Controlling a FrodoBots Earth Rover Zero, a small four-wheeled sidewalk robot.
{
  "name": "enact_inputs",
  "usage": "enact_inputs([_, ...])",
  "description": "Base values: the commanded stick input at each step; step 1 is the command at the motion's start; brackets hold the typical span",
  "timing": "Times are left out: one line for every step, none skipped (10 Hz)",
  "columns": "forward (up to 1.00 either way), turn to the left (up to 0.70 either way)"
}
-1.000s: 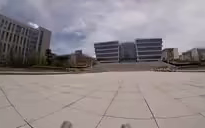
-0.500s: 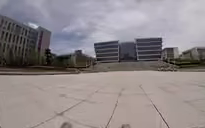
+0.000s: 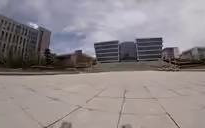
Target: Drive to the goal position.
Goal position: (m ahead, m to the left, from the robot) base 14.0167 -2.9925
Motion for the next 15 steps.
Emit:
enact_inputs([0.70, 0.00])
enact_inputs([0.70, 0.00])
enact_inputs([0.70, 0.00])
enact_inputs([0.70, 0.00])
enact_inputs([0.70, 0.00])
enact_inputs([0.70, 0.00])
enact_inputs([0.70, 0.00])
enact_inputs([0.70, 0.00])
enact_inputs([0.70, 0.00])
enact_inputs([0.70, 0.00])
enact_inputs([0.70, 0.00])
enact_inputs([0.70, 0.00])
enact_inputs([0.70, 0.00])
enact_inputs([0.70, 0.00])
enact_inputs([0.70, 0.00])
